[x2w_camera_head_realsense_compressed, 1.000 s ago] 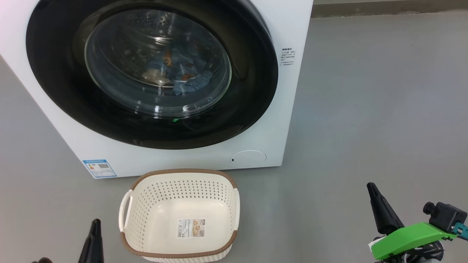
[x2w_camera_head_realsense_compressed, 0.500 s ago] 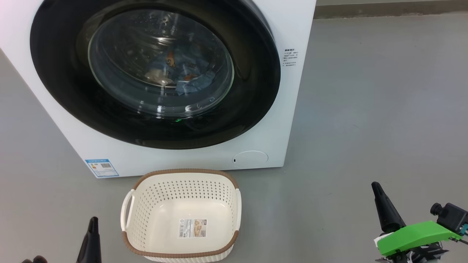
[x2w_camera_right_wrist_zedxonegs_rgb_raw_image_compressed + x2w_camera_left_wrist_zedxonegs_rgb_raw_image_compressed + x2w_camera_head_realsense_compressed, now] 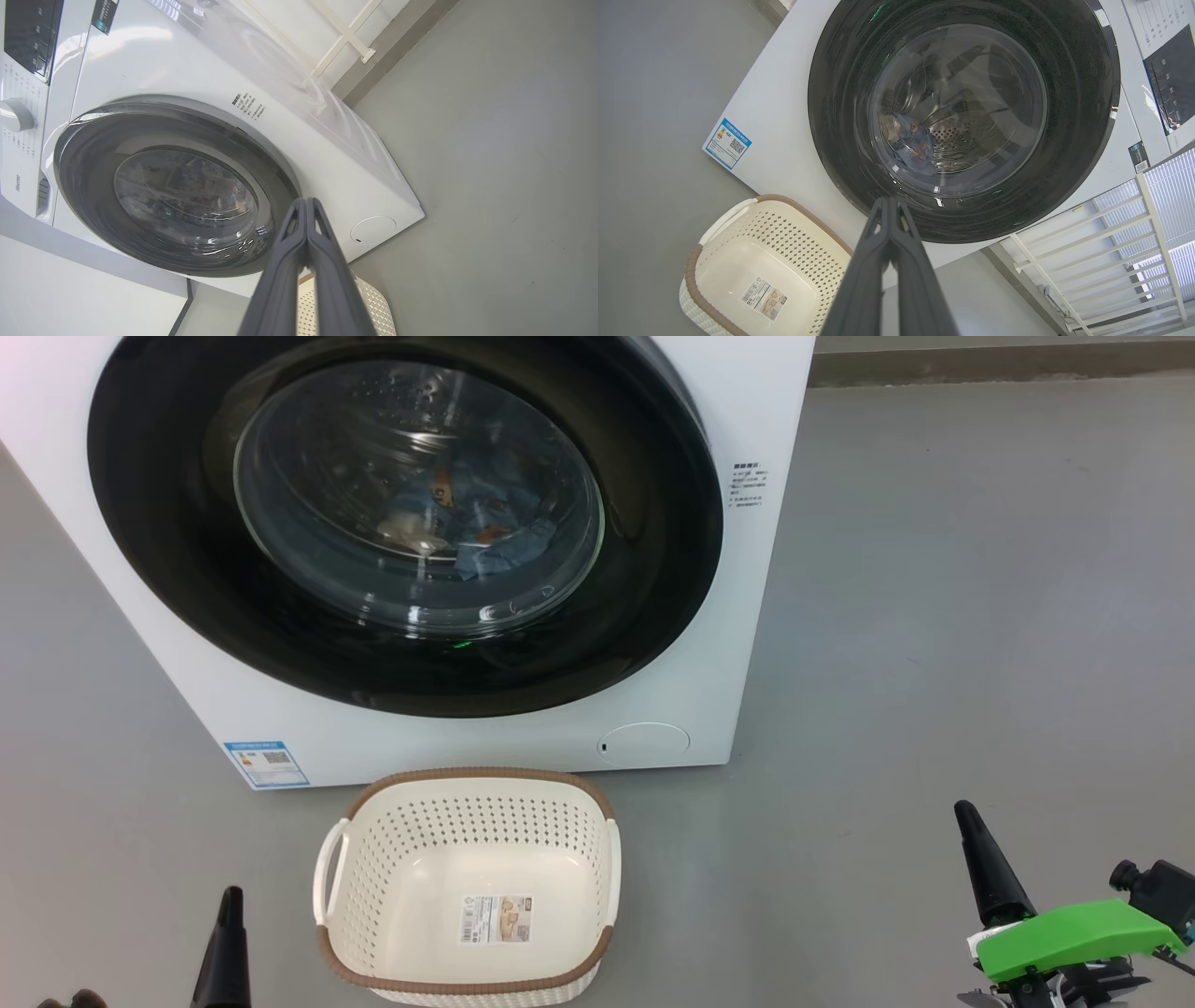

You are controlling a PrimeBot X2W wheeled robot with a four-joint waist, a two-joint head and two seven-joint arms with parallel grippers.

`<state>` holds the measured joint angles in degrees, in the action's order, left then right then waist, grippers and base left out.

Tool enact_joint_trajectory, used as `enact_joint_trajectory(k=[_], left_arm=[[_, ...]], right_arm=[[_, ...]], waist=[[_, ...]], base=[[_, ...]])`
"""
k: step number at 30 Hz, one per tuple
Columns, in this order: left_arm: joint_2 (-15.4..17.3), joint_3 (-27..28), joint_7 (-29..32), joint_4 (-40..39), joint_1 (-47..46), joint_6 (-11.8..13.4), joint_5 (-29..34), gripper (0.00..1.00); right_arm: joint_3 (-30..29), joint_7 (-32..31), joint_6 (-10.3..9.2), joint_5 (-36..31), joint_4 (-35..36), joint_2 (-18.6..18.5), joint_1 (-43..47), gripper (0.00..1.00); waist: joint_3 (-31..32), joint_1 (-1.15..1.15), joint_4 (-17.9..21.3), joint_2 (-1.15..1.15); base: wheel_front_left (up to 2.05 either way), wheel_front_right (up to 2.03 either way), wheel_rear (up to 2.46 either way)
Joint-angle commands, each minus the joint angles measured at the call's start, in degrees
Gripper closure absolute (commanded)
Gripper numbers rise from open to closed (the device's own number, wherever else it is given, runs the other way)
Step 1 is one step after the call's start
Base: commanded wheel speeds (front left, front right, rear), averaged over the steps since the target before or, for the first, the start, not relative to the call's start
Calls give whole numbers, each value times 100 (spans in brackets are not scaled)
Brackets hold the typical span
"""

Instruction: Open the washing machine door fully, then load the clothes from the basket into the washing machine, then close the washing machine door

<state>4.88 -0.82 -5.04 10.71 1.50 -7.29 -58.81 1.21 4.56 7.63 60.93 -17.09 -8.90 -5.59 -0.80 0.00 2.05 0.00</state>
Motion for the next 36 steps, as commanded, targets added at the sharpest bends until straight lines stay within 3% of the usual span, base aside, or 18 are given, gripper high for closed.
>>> enact_joint_trajectory(k=[1, 36], left_arm=[[46, 145, 42, -88, -252, -9, -143, 100], [-11, 366, 576, 160, -550, -15, -2018, 100]], right_arm=[[23, -28, -7, 119, 172, -10, -116, 100], [-380, -595, -11, 1833, 235, 299, -98, 100]], waist=[[2, 0, -4, 0], [42, 0, -116, 0]], base=[[0, 0, 0], [0, 0, 0]])
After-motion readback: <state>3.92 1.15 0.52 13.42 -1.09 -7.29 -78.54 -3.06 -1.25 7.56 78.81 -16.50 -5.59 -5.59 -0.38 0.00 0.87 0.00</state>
